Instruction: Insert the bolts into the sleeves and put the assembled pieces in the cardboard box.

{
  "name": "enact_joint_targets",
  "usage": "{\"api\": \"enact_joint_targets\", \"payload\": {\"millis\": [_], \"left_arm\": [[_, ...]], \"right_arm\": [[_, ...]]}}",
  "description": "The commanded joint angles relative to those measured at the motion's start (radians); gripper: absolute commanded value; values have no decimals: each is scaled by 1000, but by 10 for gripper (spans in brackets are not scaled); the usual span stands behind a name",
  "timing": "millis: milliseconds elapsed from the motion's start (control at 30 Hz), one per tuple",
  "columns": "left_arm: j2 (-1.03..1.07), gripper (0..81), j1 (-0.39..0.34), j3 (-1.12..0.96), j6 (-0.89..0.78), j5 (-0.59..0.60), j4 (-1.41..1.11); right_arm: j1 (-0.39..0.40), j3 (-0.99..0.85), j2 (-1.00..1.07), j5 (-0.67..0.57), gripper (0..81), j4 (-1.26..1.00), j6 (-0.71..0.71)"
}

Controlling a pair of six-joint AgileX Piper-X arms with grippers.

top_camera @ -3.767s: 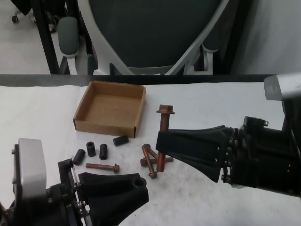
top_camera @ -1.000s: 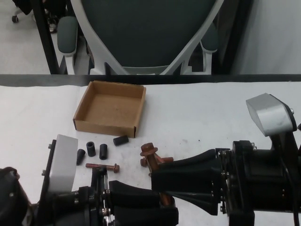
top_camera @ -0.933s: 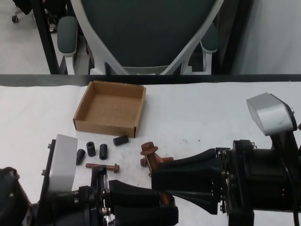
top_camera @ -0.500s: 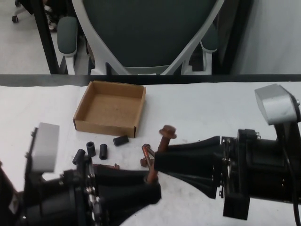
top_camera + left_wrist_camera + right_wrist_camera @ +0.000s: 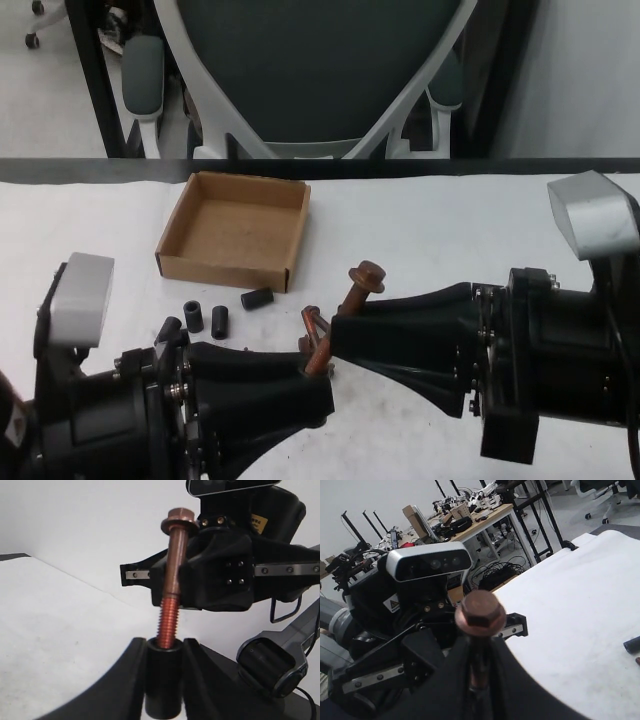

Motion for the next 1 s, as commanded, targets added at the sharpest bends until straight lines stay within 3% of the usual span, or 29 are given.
{"api": "enact_joint_targets", "payload": {"millis": [0, 433, 967], "left_arm": [[-4, 8, 12, -18, -68, -74, -21], [-4, 8, 12, -18, -36, 78, 31], [-4, 8, 12, -18, -36, 129, 88]], "right_arm": [[11, 2, -1, -147, 2, 33, 32], [11, 2, -1, -266, 2, 157, 37], [11, 2, -1, -296, 1, 159, 144]]}}
